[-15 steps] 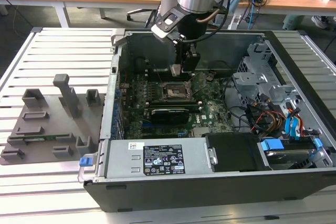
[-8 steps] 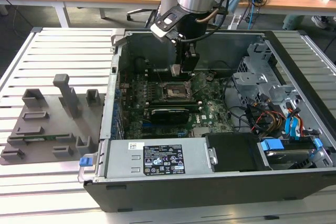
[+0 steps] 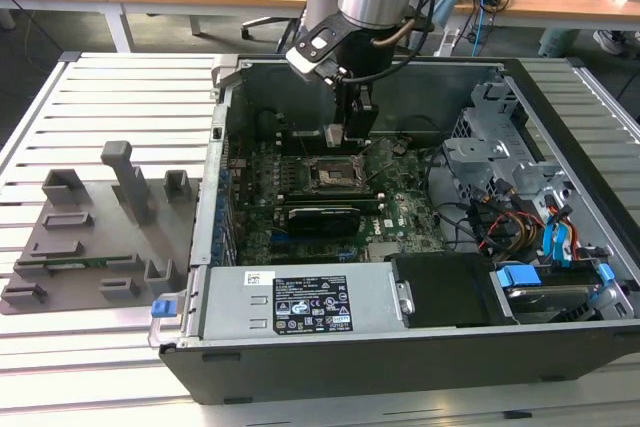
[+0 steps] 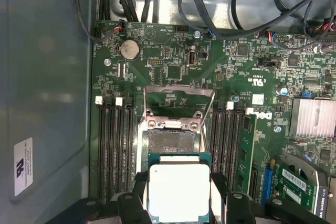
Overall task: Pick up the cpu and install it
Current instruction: 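Place the cpu into insertion slot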
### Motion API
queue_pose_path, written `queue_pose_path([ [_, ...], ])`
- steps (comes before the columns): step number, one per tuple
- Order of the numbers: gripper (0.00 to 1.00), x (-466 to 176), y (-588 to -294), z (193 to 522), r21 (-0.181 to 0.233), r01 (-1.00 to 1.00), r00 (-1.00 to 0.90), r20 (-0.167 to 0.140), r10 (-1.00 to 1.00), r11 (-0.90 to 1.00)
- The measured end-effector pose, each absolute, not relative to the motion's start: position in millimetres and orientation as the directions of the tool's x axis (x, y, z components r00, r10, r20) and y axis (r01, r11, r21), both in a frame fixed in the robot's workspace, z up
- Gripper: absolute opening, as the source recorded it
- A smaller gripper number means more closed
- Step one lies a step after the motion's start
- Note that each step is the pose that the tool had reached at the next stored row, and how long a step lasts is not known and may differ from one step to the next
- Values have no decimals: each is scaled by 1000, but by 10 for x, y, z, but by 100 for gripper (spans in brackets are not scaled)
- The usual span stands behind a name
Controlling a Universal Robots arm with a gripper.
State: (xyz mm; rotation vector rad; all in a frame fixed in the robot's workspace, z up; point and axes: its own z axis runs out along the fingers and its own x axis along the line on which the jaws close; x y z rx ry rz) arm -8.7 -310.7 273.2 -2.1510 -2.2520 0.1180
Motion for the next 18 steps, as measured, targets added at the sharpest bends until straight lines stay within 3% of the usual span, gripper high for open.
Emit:
queue_pose_path([
  [18, 55, -87, -3108, 2618, -72, 997, -41, -35, 999, 39],
])
